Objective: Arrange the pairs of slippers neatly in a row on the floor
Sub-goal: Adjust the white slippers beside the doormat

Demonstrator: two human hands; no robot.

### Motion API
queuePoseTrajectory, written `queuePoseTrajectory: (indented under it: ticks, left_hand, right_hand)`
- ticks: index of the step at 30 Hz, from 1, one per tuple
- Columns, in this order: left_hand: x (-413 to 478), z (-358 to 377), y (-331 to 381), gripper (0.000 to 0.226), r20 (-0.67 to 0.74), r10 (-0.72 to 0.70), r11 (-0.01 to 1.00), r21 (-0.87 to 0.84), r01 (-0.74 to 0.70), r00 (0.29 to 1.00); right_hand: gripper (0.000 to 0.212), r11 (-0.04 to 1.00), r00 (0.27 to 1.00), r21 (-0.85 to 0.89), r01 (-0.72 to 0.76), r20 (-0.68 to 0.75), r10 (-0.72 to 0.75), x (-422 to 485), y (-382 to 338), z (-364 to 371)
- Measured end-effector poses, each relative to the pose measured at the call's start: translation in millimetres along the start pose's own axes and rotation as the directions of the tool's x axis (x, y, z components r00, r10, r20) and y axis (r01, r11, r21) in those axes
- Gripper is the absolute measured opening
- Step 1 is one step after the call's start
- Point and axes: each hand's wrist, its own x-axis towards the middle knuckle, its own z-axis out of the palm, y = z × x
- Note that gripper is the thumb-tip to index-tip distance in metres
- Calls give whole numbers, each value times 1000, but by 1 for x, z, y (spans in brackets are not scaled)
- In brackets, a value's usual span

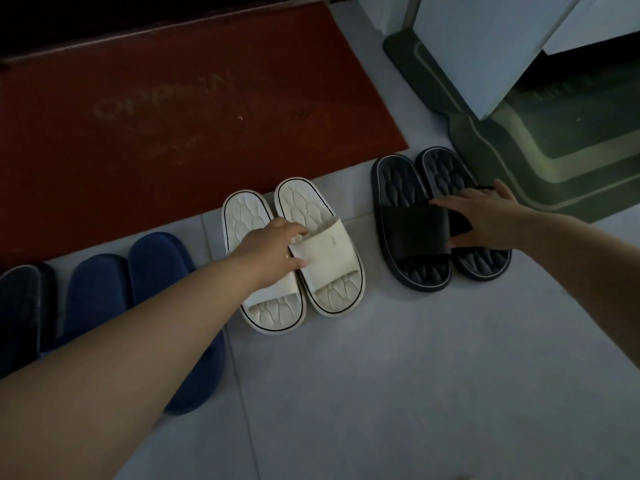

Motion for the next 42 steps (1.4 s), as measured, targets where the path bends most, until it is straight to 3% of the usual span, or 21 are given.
queuePoseTrajectory:
  ticks: [6,12,16,18,21,23,24,26,28,30,31,32,36,37,40,42]
  left_hand:
    - [-1,-2,-5,56,-19,-9,999,53,10,1000]
    - [1,1,-6,55,9,-4,1000,25,4,1000]
    - [3,5,-5,57,40,-1,1000,2,1,999]
    - [4,7,-5,59,42,1,1000,-5,-1,999]
    - [4,8,-8,62,41,12,1000,-15,-11,999]
    - [4,9,-10,64,48,16,1000,-26,-15,999]
    - [4,10,-11,65,52,17,1000,-28,-15,998]
    - [4,10,-11,66,57,20,1000,-21,-18,998]
    - [5,10,-11,64,51,31,999,-26,-29,998]
    - [6,9,-10,61,39,36,998,-48,-34,999]
    - [7,9,-9,60,33,37,998,-58,-35,999]
    - [8,9,-9,59,29,37,997,-65,-35,999]
    - [7,7,-11,57,6,45,997,-69,-44,999]
    - [7,7,-12,56,1,44,997,-65,-44,999]
    - [4,6,-18,57,0,25,998,-60,-25,1000]
    - [1,6,-22,60,13,18,998,-53,-17,1000]
  right_hand:
    - [100,1000,1000,-22,7,-18,-7,-9,0,2]
    - [75,999,999,-32,-35,23,35,2,-1,-6]
    - [72,999,998,-26,-42,38,43,5,-8,-11]
    - [71,989,997,124,-76,35,72,-1,-13,-15]
    - [45,893,966,431,-131,-145,212,-20,-18,-19]
    - [37,742,891,649,-168,-221,395,-36,-19,-17]
    - [36,613,852,771,-173,-196,486,-43,-20,-15]
    - [23,211,816,972,-107,-35,576,-52,-25,-14]
    - [8,-273,814,962,-10,166,557,-54,-35,-16]
    - [16,-520,825,852,68,245,510,-47,-43,-16]
    - [17,-557,845,826,80,241,478,-42,-46,-11]
    - [18,-551,863,833,52,240,445,-39,-49,-9]
    - [43,-318,854,919,-232,349,385,-39,-41,7]
    - [42,-229,840,938,-258,335,427,-39,-35,12]
    - [48,228,731,891,-393,152,665,-39,-20,27]
    - [66,346,704,836,-426,66,707,-37,-14,35]
